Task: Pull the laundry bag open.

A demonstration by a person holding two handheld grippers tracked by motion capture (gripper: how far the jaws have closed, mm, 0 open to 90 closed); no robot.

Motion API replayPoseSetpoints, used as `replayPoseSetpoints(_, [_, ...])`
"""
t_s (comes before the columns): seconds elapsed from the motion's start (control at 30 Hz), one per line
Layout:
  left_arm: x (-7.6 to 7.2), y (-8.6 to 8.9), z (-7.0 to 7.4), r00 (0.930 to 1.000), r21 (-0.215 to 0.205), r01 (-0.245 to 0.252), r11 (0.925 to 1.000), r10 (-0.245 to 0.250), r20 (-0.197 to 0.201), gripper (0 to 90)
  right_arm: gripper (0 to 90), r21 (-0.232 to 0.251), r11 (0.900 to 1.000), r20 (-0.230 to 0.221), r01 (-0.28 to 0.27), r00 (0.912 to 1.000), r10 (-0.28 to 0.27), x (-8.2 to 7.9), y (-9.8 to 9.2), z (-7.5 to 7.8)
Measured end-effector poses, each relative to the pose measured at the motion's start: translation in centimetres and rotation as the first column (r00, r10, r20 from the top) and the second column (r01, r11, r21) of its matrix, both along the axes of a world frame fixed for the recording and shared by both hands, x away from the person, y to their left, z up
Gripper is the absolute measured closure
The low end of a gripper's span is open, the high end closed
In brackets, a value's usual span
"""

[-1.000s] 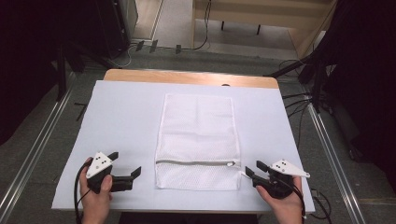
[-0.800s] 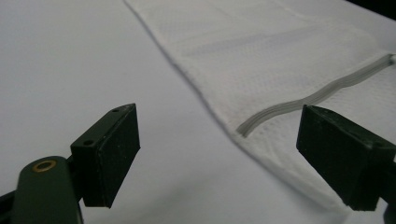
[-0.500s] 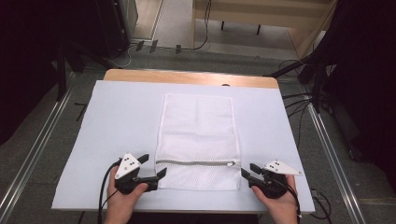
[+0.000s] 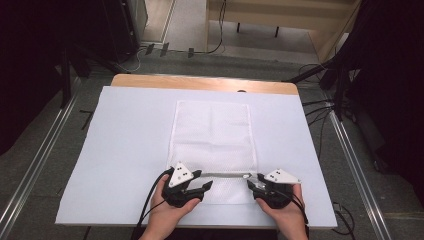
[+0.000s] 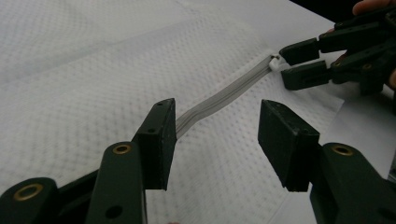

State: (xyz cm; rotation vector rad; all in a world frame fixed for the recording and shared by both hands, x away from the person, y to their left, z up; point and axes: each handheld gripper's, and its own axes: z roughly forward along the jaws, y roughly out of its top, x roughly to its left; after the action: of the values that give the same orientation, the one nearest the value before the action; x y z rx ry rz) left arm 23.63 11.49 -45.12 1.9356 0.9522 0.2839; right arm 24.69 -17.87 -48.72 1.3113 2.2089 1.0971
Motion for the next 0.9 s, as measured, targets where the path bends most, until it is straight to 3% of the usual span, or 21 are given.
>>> replayPoseSetpoints(0.07, [0.2,-0.7,0.0,1.0,-0.01,0.004,0.9999,-0.004,-0.009,52.0,56.5,-0.039,0.999,0.022,0.006,0.9997,-0.006,-0.2,0.3,0.0])
replayPoseSetpoints(0.17, [0.7,-2.2,-0.3,0.9989,-0.001,0.033,0.9995,-0.033,-0.034,56.7,64.2,-0.043,0.999,0.03,0.016,0.9994,-0.015,-0.5,0.6,0.0])
replayPoseSetpoints(0.2, [0.8,-2.7,-0.4,0.9982,0.002,0.042,0.9991,-0.042,-0.042,56.7,76.0,-0.04,0.999,0.033,0.008,0.9994,-0.007,-0.7,0.7,0.0])
replayPoseSetpoints(0.3, [1.4,-4.1,-0.7,0.9959,0.018,0.06,0.998,-0.059,-0.069,56.4,84.9,-0.038,0.999,0.035,-0.009,0.9993,0.011,-0.7,0.7,0.0])
replayPoseSetpoints(0.4, [1.8,-5.2,-0.9,0.9931,0.026,0.081,0.9964,-0.079,-0.087,56.3,87.3,-0.033,0.999,0.041,-0.013,0.999,0.014,-0.7,0.7,0.1])
replayPoseSetpoints(0.63, [2.5,-6.7,-1.1,0.99,0.016,0.105,0.9944,-0.103,-0.096,62.6,87.8,-0.022,1.0,0.114,-0.021,0.9933,0.023,-1.4,0.8,1.1])
replayPoseSetpoints(0.77, [2.9,-6.9,-1.1,0.9859,-0.033,0.114,0.9929,-0.117,-0.119,63.3,87.8,-0.014,0.999,0.13,-0.031,0.991,0.033,-1.6,0.9,1.5])
replayPoseSetpoints(0.9, [2.9,-7.2,-0.8,0.9841,-0.058,0.131,0.9897,-0.137,-0.114,65.7,87.8,-0.028,0.999,0.146,-0.04,0.9883,0.044,-1.8,1.2,1.8])
